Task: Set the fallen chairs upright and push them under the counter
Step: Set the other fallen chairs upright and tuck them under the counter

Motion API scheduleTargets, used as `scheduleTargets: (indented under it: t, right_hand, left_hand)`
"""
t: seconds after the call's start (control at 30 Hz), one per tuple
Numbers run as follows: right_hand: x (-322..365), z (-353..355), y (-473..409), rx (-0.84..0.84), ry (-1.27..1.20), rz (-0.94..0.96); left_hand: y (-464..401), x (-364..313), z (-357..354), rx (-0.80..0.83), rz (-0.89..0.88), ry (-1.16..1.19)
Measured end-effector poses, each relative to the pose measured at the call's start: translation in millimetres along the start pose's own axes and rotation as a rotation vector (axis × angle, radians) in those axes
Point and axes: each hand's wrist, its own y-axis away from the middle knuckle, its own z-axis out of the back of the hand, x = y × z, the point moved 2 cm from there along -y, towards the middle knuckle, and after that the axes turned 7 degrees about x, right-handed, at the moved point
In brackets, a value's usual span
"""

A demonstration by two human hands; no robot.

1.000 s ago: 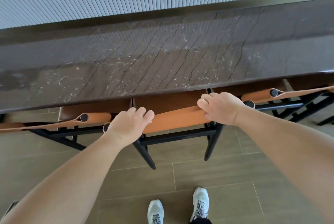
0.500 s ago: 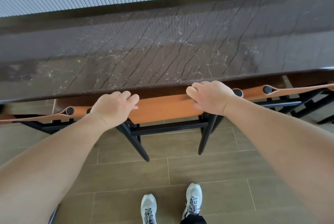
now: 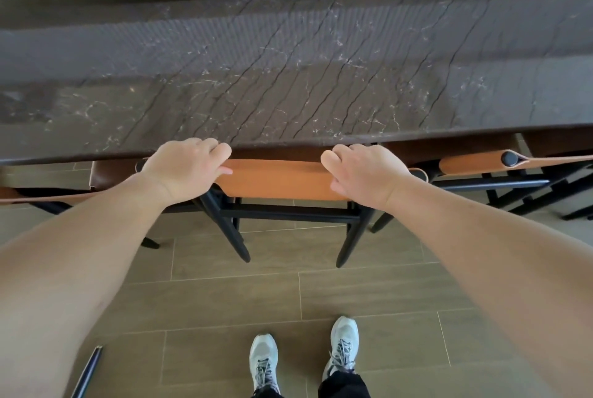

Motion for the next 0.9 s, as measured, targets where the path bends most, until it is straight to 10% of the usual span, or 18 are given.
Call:
scheduleTargets:
  t: [0.9]
  right_hand:
    - [-20, -19, -22, -0.064, 0.037, 0.001]
  left_hand:
    - [-28, 8, -9, -0.044, -0.105, 0.053]
